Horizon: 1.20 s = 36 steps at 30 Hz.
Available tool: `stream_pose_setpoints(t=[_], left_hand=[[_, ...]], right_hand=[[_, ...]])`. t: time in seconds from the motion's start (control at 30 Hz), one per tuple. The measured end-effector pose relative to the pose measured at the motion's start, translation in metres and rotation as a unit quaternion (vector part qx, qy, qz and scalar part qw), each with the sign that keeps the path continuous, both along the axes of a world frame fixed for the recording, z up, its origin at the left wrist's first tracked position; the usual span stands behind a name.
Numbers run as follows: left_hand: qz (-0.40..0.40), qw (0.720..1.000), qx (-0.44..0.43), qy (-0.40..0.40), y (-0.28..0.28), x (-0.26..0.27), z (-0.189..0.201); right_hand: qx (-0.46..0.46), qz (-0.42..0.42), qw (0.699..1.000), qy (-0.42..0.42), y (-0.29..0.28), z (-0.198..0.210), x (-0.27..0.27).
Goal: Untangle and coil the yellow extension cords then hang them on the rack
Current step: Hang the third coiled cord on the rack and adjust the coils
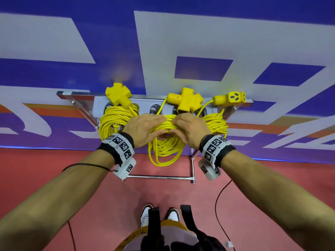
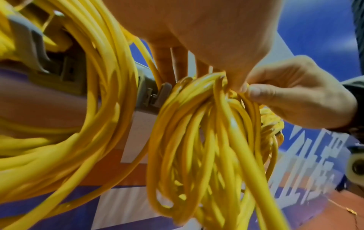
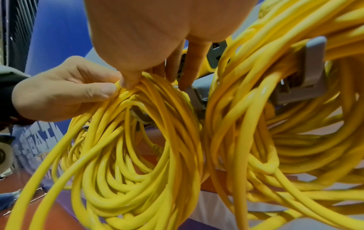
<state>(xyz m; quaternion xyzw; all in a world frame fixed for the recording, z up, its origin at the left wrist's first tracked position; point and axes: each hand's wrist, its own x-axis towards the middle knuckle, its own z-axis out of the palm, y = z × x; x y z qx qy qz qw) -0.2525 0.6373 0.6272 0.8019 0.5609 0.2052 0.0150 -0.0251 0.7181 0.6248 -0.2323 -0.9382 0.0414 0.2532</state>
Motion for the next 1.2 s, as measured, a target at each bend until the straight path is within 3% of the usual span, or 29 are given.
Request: stream_pose_setpoints(t=[0.17,0.33,0.67,1.0,1.2], left_hand=[[-0.013,0.998,0.069,-0.006,0.004,0.003,-0.003],[-0.001,0.993,0.086,-0.083,0.003,0.007,-0.028],[-0.004,0.999,0.007,-0.037,-0.013,0.016,-0.017],[0.002,0.997,-0.012,-0.073,-0.034,0.033,-0.019],[0.0,0.995,0.069,-0.069,-0.032,0.029,-0.008]], right_hand=[[0.037,-0.018,0.998,0.044,0.007,-0.004,-0.003],[0.034,0.03,0.999,0.005,0.016,-0.017,-0.003],[-0.026,-0.003,0.998,-0.064,-0.009,-0.003,0.009],[-0.037,0.005,0.997,-0.074,-0.027,-0.006,0.023],[0.036,0.012,0.998,-0.056,-0.021,0.0,0.019]])
